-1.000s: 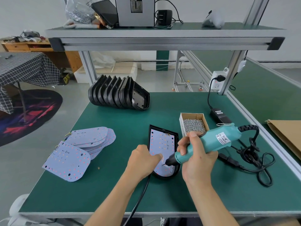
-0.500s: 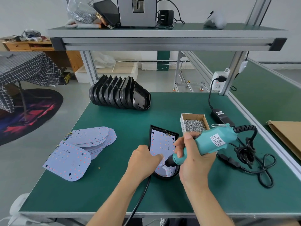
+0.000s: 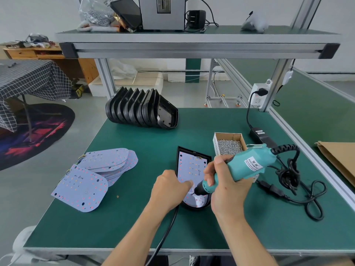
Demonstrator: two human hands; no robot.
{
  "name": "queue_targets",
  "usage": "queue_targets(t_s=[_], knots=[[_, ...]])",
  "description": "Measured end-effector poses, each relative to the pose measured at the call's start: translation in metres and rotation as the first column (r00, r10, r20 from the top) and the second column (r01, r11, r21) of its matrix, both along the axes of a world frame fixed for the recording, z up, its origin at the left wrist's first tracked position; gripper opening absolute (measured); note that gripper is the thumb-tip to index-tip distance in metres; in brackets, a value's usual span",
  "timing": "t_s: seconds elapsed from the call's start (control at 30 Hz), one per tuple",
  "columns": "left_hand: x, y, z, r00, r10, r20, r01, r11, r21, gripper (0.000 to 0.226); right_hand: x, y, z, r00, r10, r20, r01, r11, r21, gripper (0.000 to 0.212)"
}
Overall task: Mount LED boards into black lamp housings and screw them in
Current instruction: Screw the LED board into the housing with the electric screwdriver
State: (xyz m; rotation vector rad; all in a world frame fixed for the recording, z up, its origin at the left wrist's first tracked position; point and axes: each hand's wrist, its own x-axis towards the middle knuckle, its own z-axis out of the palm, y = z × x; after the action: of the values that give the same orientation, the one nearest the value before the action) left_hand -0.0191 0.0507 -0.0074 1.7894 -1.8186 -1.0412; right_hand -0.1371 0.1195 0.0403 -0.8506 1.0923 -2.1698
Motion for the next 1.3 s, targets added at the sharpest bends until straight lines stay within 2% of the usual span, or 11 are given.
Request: queue_targets(t_s=[0.33,0.57,0.73,0.83,0.9,0.93,1.03,1.2,1.3], knots=[[0.001,0.001,0.002,1.0,-0.003,0.005,0.002,1.0,0.025,0.041,-0.001,0.0,0.0,1.0,0.011,0.005,-0.011,1.0,-0.002,0.022],[0.0,0.003,0.008,1.0,0.01,0.007,-0.01,0.999,0.038,0.041,-0.006,0.002,0.003,0.998,0.069,0.008,-0.069,0.997,-0.014,0.015],[0.002,0.004,0.008,1.0,-0.016,0.016,0.016,1.0,0.02,0.045,-0.017,-0.001,0.02,0.992,0.044,0.119,-0.034,0.995,-0.09,0.013],[0.009,0.005,0.017,0.999,0.029,-0.028,-0.03,0.999,-0.031,0.059,-0.025,-0.004,0.03,0.985,0.026,0.171,-0.008,0.995,-0.1,0.016],[0.016,0.003,0.025,0.991,0.069,-0.111,-0.083,0.987,-0.135,0.06,-0.029,-0.004,0.033,0.976,0.022,0.218,-0.004,0.997,-0.083,0.022],[0.02,0.001,0.028,0.977,0.094,-0.194,-0.129,0.976,-0.175,0.053,-0.03,-0.004,0.035,0.97,0.02,0.243,-0.002,0.997,-0.075,0.024],[0.025,0.001,0.039,0.86,0.155,-0.487,-0.26,0.953,-0.156,0.038,-0.031,-0.004,0.04,0.954,0.016,0.3,0.006,0.997,-0.074,0.023],[0.027,0.012,0.044,0.661,0.047,-0.749,-0.159,0.984,-0.079,0.027,-0.026,-0.002,0.059,0.935,0.023,0.353,0.023,0.992,-0.125,0.019],[0.025,0.021,0.047,0.553,0.022,-0.833,-0.083,0.996,-0.029,0.019,-0.024,0.001,0.071,0.929,0.039,0.368,0.02,0.988,-0.156,0.018]])
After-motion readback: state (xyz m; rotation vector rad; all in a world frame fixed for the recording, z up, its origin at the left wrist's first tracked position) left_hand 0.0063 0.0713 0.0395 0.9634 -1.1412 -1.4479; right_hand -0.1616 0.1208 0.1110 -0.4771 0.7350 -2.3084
